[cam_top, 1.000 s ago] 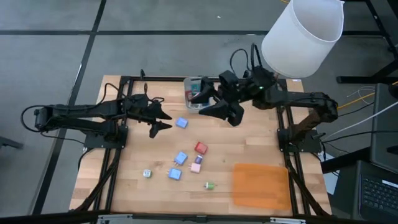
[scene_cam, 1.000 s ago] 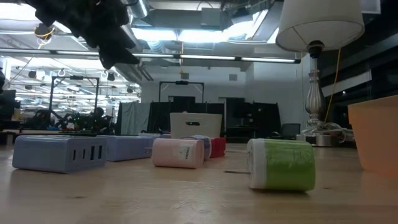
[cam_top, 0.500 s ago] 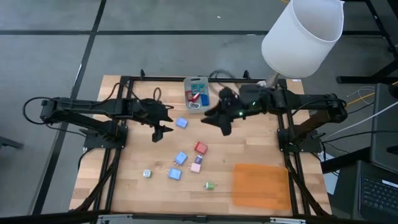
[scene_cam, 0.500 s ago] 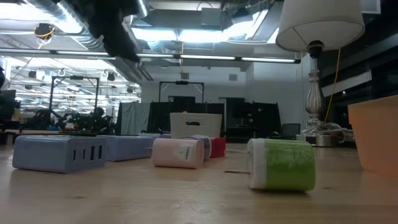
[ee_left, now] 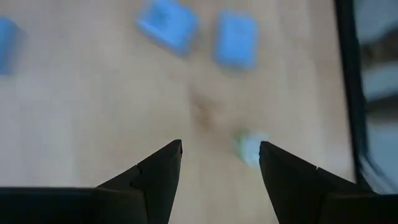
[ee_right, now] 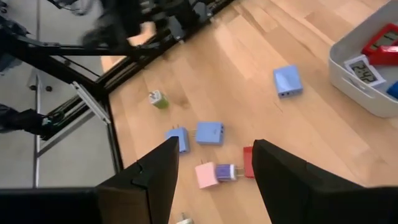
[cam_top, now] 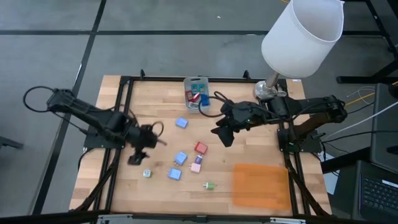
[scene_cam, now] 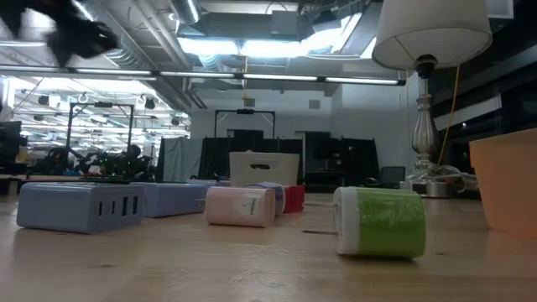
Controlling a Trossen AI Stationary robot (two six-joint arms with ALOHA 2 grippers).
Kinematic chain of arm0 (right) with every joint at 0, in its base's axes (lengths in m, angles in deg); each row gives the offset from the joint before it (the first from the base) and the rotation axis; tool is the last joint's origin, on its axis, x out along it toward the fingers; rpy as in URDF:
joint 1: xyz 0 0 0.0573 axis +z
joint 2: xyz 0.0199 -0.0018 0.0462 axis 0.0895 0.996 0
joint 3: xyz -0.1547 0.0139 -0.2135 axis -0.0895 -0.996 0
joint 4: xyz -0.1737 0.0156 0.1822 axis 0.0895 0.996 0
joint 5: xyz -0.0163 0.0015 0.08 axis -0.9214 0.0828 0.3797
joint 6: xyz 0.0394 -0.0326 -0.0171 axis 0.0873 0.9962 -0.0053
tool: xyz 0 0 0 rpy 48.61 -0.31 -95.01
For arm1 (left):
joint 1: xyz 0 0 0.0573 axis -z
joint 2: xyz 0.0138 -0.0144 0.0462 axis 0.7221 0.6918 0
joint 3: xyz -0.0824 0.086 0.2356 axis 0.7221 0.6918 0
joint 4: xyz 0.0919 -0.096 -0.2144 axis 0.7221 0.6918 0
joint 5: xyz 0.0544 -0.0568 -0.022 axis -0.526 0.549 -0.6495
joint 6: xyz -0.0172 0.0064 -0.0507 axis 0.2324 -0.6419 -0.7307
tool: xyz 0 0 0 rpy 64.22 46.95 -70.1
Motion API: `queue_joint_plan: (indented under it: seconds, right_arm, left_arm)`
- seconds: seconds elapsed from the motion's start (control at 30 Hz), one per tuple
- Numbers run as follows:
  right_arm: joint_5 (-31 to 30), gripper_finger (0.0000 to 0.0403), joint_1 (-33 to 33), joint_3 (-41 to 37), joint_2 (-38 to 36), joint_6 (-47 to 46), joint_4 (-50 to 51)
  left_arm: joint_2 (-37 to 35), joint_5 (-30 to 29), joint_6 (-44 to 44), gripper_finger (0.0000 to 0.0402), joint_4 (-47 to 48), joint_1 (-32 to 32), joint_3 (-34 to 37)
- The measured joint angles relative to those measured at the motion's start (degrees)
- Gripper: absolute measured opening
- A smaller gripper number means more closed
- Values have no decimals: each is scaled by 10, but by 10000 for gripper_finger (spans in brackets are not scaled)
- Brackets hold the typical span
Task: Pick & Place Office items
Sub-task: Put the left green charger adapter into the orange bin
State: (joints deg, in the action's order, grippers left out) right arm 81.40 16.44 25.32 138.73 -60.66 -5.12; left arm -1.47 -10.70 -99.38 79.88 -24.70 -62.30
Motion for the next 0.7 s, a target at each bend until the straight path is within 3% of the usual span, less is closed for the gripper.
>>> queue_joint_plan:
  seconds: [0.13, 0.27, 0.7]
  right_arm:
    - [-13, 201, 0, 0, 0, 1, 2]
    - [-28, 201, 0, 0, 0, -15, -4]
    - [-60, 200, 21, 0, 0, -37, -2]
  left_arm:
    - [2, -10, -78, 212, -2, 91, -5]
    - [31, -58, -141, 212, -21, 151, 12]
    - [146, -134, -283, 212, -198, 253, 67]
